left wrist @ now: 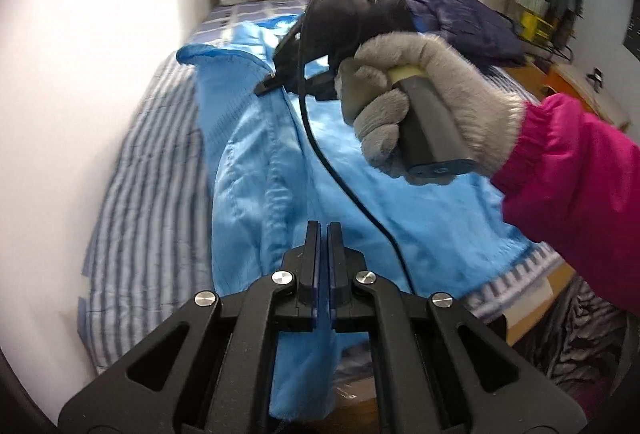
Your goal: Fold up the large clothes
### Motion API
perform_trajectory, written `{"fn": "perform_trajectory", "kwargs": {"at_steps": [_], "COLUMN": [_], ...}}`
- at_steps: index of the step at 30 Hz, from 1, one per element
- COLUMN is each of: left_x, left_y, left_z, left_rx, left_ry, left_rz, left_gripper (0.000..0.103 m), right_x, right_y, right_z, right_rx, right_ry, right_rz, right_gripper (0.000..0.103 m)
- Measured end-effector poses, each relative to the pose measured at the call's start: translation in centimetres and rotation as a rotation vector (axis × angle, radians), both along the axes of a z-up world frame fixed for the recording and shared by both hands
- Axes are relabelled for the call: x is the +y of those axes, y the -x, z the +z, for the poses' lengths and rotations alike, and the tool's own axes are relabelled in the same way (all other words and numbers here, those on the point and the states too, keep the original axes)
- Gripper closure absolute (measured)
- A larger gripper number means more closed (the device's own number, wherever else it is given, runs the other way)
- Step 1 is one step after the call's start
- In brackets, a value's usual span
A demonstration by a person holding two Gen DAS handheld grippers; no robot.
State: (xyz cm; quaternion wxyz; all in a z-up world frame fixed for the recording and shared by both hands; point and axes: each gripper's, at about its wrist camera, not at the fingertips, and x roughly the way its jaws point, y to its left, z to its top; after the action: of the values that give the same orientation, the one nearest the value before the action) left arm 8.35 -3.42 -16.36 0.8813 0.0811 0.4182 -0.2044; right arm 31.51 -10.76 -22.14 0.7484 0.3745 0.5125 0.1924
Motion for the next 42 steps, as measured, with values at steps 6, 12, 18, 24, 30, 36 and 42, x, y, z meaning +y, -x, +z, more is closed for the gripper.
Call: {"fn": "perform_trajectory", "kwargs": {"at_steps": [6,12,18,24,30,36,42], "left_x": [0.8,4.6,7.0,9.5,11.4,11.6,10.4], "left_y": [1.5,0.1,-1.5,-3.1,-3.6,-3.7,-4.1], "left_z": [1.1,0.8,-2.3,-6.6,-8.8,-8.9,-10.3], "left_rx": [0.028,0.07,0.176,0.37,0.479,0.489,0.539], "left_ry": [0.058,0.09,0.146,0.26,0.423,0.479,0.418], "left_rz": [-0.002,0.126,0.2,0.307,0.355,0.357,0.334], "left_gripper": [0.102,0.102,0.102,0.101,0.091,0.058,0.095], "right_x": [-4.6,-4.9,-2.3,-1.1,-0.6,0.0,1.2], "right_y": [1.8,2.3,2.3,1.6,6.3,12.1,15.9], "right_z": [-3.8,-4.1,-2.8,-3.0,-0.2,-1.6,-4.8], "right_rx": [0.09,0.091,0.055,0.07,0.048,0.094,0.159], "right_ry": [0.021,0.055,0.083,0.17,0.205,0.217,0.147], "right_rz": [-0.08,-0.067,-0.016,0.041,0.161,0.24,0.277], "right_gripper": [0.103,0.103,0.103,0.086,0.064,0.064,0.089]}}
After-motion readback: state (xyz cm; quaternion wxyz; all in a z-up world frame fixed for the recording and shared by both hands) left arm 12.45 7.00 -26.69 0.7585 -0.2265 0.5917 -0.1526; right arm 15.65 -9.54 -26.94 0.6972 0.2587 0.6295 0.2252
